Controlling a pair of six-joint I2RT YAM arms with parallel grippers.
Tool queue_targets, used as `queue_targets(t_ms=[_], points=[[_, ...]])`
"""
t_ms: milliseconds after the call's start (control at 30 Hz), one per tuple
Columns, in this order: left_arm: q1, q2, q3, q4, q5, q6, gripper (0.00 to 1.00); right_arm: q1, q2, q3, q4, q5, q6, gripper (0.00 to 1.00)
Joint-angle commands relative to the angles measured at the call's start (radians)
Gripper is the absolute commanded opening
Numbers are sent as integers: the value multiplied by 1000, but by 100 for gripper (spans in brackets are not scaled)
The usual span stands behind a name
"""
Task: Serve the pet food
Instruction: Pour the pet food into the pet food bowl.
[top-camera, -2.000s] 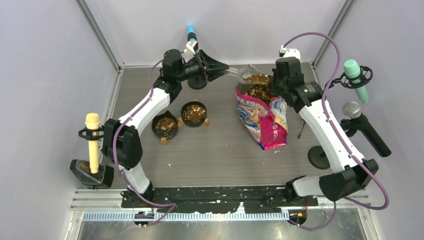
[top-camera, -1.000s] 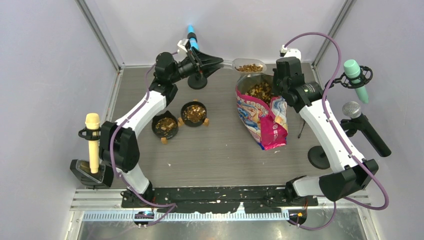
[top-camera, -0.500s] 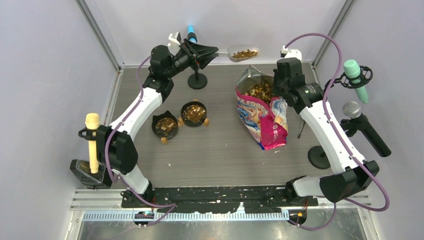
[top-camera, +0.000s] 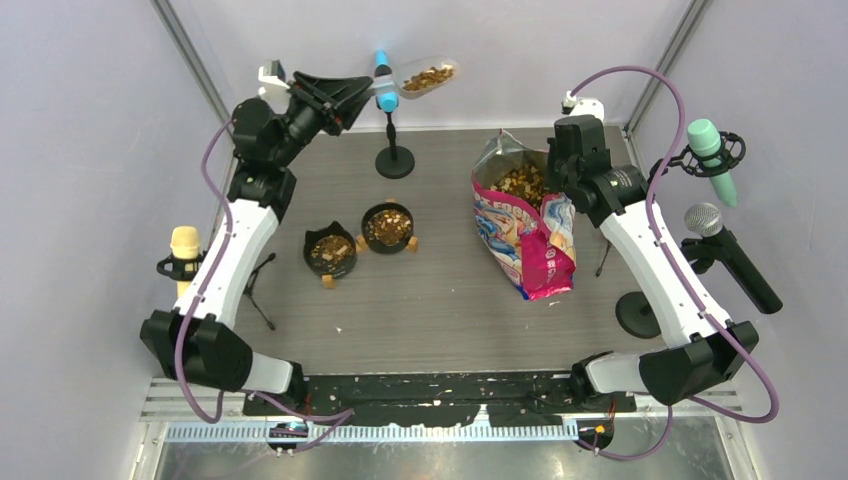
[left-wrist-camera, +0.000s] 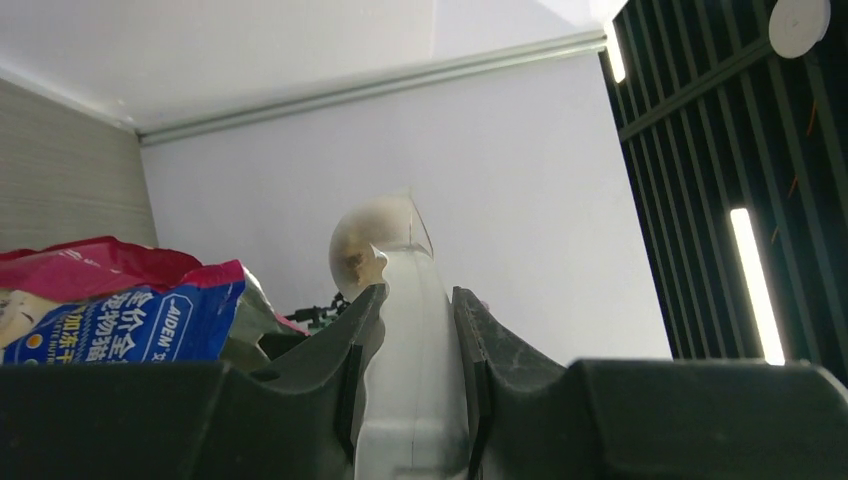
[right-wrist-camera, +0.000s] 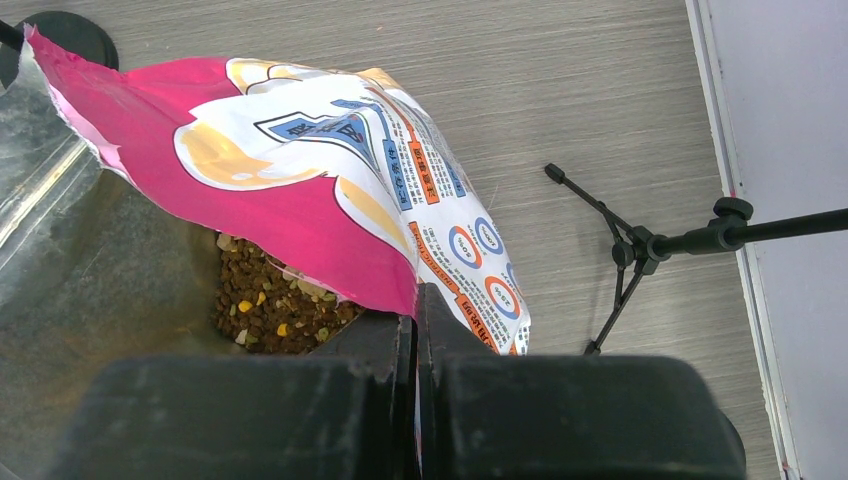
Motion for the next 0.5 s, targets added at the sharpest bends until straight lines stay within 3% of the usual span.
queue_targets(t_ms=[0, 467], points=[[44, -117, -64, -28, -53, 44, 0, -7, -51, 9, 5, 24, 4, 5], [150, -388, -267, -221, -172, 104, 0, -16, -62, -12, 14, 23, 6, 5]])
